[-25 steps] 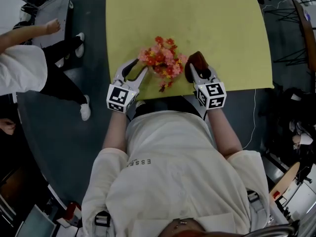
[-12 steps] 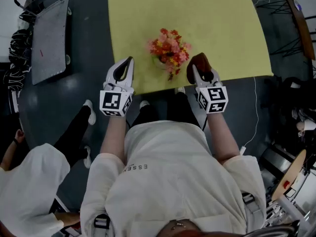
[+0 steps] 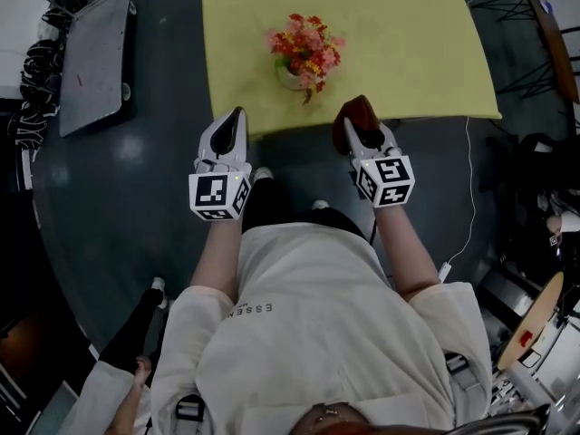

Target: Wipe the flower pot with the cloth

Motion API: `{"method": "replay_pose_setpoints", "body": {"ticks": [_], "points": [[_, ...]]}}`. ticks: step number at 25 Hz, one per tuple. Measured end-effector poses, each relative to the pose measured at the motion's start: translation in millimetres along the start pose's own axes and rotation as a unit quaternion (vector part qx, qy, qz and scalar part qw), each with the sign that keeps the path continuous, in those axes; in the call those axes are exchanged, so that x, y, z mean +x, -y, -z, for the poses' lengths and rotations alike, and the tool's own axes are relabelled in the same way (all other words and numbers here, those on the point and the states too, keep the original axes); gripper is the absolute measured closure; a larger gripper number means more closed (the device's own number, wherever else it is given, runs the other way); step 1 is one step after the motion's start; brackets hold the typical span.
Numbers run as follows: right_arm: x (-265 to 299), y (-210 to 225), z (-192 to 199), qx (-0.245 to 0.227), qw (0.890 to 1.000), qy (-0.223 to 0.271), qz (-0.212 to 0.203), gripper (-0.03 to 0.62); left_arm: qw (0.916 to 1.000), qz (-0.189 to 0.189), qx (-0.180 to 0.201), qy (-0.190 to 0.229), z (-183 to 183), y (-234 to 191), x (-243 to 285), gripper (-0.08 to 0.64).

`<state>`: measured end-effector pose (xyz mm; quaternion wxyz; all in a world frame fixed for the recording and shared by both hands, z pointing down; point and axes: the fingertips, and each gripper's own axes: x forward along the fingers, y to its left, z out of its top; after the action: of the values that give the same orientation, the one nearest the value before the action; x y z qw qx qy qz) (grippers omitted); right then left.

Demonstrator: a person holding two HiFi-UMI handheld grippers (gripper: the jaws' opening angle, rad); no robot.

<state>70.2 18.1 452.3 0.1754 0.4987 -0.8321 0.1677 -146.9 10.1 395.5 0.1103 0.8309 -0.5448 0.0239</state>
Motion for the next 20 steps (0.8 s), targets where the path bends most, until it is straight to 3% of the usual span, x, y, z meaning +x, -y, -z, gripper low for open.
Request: {"method": "replay_pose_setpoints", "body": {"ticks": [7,14,20], "points": [[-63,-6,22,-0.018,0.998,0.004,-0.052,0.534,0.9973,-0.073,-0.008,0.006,16,66,-53,0.545],[-122,-5,40,-0.064,0.994,0.024,-0.082,0.534,0.9979,-0.064,0.004,0.01,26,148,-87,0.545],[-150,-9,50,-0.068,0.995,0.03,-0.07,0.535,0.9981,-0.056,0.019,0.017,24,171,-107,0.545]]}}
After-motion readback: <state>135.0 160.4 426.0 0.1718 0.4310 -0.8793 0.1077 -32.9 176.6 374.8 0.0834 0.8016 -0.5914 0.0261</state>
